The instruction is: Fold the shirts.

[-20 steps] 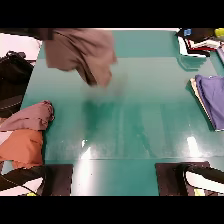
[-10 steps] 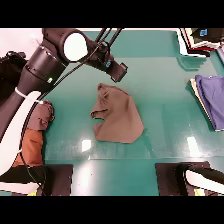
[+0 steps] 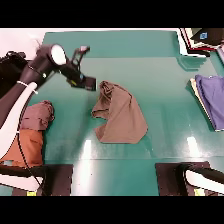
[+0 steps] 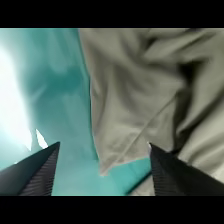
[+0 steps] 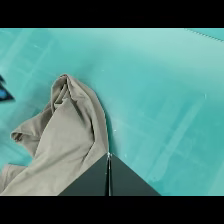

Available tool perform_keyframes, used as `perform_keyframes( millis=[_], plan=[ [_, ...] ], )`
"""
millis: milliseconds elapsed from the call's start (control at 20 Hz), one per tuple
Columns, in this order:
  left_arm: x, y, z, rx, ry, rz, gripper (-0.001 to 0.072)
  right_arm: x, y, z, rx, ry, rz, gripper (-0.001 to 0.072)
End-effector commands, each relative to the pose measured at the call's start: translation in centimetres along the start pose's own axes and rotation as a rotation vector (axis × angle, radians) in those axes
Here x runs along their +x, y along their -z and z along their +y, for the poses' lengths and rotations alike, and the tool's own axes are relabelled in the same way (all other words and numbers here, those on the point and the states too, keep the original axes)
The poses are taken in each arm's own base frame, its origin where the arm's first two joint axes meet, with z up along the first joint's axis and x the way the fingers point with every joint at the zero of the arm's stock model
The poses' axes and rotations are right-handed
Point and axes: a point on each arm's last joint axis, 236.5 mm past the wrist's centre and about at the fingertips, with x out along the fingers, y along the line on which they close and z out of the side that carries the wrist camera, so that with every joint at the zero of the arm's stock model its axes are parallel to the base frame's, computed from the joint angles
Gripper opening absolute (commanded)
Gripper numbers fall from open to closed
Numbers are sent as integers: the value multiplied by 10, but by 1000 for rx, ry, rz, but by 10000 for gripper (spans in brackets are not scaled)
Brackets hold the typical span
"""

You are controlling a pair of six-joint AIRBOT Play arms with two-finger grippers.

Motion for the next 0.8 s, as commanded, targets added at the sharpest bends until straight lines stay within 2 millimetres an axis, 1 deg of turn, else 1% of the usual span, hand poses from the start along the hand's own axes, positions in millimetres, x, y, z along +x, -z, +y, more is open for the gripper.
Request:
perform_keyframes(
  millis=[0, 100, 150, 200, 250, 300, 350, 450, 550, 600, 650, 700, 750],
  plan=[
    [61, 47, 3, -123, 76, 71, 644, 1, 0, 0, 2, -2, 3, 16],
    [80, 62, -2, -118, 71, 90, 643, 0, 1, 0, 2, -2, 6, 17],
    [83, 65, -6, -105, 74, 102, 643, 1, 2, 0, 3, -1, 10, 16],
    [84, 66, -9, -80, 75, 100, 569, 1, 5, 0, 4, -2, 23, 16],
    [83, 64, -10, -76, 79, 93, 275, 1, 11, -1, 6, -1, 46, 17],
    [80, 59, -4, -82, 71, 77, 45, 3, 21, -6, 26, 2, 79, 16],
    [75, 52, 4, -91, 62, 63, 29, 7, 34, -13, 56, 7, 113, 16],
    [57, 35, 21, -114, 51, 35, 29, 18, 73, -36, 160, 29, 193, 16],
    [38, 16, 37, -130, 38, -4, 29, 36, 127, -63, 305, 54, 268, 16],
    [31, 8, 41, -135, 35, -23, 29, 49, 161, -73, 381, 61, 310, 17],
    [26, 2, 44, -138, 33, -41, 29, 65, 195, -78, 449, 61, 348, 57],
    [25, -1, 45, -131, 26, -50, 29, 85, 231, -77, 516, 46, 387, 333],
    [25, -3, 45, -131, 25, -57, 29, 107, 262, -67, 591, 1, 413, 538]
  ],
)
